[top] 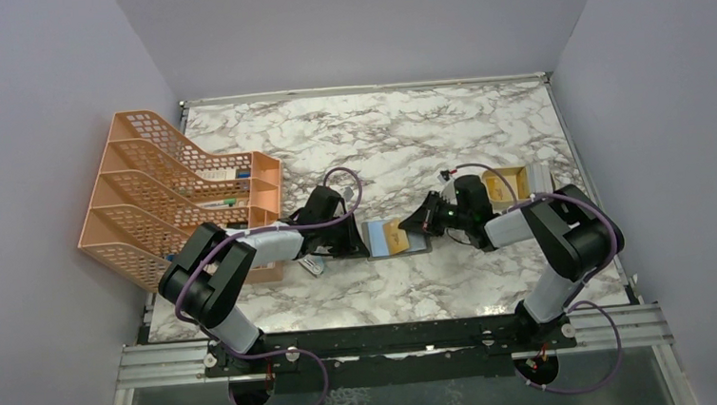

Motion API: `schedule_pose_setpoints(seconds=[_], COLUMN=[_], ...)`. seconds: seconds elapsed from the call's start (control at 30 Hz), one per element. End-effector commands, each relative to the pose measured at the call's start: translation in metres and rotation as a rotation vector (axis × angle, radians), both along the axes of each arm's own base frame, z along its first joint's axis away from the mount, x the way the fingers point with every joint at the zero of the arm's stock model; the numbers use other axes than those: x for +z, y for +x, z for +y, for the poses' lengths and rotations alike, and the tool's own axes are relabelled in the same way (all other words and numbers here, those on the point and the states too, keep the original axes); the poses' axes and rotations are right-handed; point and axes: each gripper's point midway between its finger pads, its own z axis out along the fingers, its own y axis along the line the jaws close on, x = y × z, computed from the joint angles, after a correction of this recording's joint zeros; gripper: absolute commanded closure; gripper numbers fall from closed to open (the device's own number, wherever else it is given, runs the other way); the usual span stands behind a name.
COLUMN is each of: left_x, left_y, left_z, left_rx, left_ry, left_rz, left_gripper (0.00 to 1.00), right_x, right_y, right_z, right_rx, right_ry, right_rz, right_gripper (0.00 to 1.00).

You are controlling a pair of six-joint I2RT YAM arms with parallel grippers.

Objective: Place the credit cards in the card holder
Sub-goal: Insert the credit card into the card holder.

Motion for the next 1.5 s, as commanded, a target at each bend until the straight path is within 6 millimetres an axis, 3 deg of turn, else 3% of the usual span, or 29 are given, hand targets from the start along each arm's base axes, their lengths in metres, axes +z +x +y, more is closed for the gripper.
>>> schedule_pose_setpoints(seconds=[0.0,0.2,0.7,0.9,1.0,1.1,1.27,1.33,1.47], left_x=[-0.011,-0.009,-0.008,-0.010,-0.009,-0.006,0.002,0.003,0.002], left_y=[-0.012,-0.012,-0.017,-0.018,-0.016,-0.016,-0.015,-0.014,-0.013], left_z=[0.001,-0.003,-0.003,-0.002,-0.003,-0.006,-0.008,-0.008,-0.009], left_rx=[-0.021,-0.018,-0.011,-0.009,-0.008,-0.013,-0.018,-0.017,-0.019], left_ry=[0.015,-0.007,-0.025,-0.023,-0.027,-0.042,-0.061,-0.063,-0.064], left_rz=[0.046,0.049,0.062,0.064,0.061,0.062,0.045,0.041,0.039], left_gripper=[0.90,0.90,0.90,0.90,0.90,0.90,0.87,0.87,0.87], right_x=[0.001,-0.007,0.006,-0.002,-0.005,-0.014,-0.003,-0.001,-0.003], right_y=[0.006,0.002,0.011,0.005,0.001,0.007,0.016,0.012,0.005], right_z=[-0.002,-0.001,-0.001,0.003,0.006,-0.003,-0.016,-0.014,-0.012], right_rx=[-0.034,-0.053,-0.091,-0.048,-0.022,-0.007,0.008,0.044,0.071], right_ry=[-0.009,0.028,0.056,0.044,0.031,-0.110,-0.256,-0.265,-0.290], right_rz=[-0.034,-0.013,-0.056,-0.041,-0.038,-0.015,-0.060,-0.058,-0.049], right_gripper=[0.99,0.99,0.99,0.99,0.90,0.76,0.53,0.40,0.38])
